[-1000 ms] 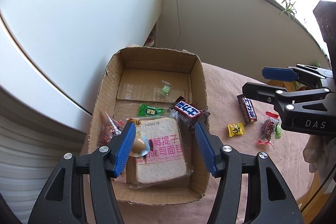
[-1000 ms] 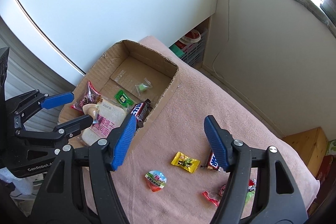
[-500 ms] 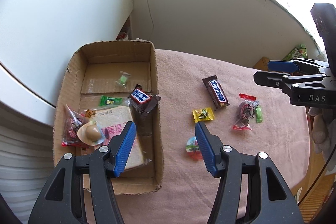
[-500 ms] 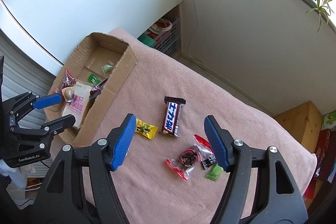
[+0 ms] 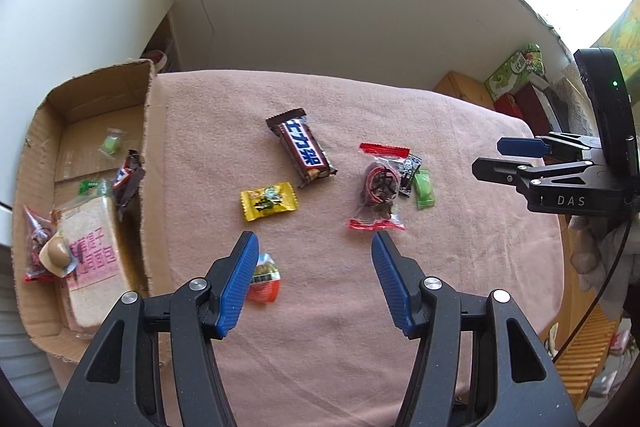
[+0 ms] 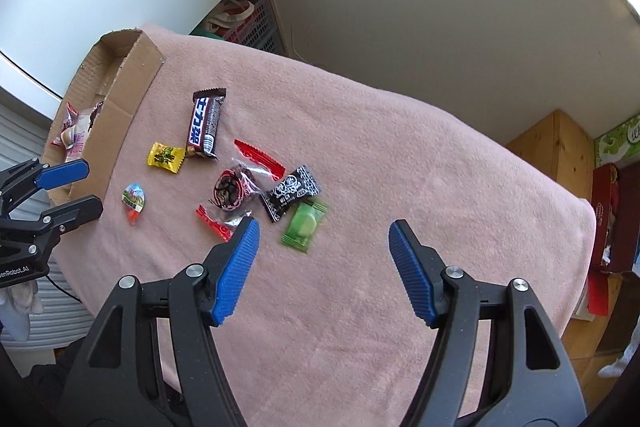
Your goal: Organize snacks
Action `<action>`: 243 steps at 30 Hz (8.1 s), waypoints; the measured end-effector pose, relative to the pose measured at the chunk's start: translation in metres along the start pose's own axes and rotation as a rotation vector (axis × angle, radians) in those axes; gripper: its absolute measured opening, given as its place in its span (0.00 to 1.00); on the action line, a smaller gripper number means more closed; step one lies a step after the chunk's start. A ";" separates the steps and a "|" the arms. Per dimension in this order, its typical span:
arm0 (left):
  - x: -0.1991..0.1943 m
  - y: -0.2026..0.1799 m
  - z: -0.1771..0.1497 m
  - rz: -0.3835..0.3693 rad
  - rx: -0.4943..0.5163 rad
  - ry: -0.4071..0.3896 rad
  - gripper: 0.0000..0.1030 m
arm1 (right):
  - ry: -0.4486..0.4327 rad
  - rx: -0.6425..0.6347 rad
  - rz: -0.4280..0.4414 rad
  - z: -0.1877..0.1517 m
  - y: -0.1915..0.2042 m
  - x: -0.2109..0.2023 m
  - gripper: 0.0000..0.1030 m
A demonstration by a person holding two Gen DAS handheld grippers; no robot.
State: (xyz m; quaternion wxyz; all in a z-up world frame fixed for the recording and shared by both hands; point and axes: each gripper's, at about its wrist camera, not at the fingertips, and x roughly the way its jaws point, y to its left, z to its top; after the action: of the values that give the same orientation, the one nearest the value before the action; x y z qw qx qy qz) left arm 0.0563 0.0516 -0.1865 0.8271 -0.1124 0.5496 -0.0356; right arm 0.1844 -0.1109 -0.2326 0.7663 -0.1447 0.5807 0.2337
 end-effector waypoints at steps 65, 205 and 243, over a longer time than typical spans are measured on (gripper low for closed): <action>0.076 -0.040 0.031 -0.082 0.069 0.089 0.31 | 0.096 0.027 0.042 -0.014 0.002 0.069 0.20; -0.043 0.048 -0.035 0.079 -0.111 -0.079 0.62 | -0.087 -0.171 0.067 0.043 0.074 -0.002 0.72; 0.049 0.037 -0.061 0.179 -0.362 -0.147 0.58 | 0.069 -0.103 0.181 0.020 0.028 0.092 0.72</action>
State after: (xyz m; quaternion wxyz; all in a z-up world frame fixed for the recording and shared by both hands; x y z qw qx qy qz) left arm 0.0171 0.0694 -0.2617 0.8311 -0.2121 0.4931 0.1453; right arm 0.2056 -0.0601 -0.3134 0.7132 -0.1386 0.6047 0.3264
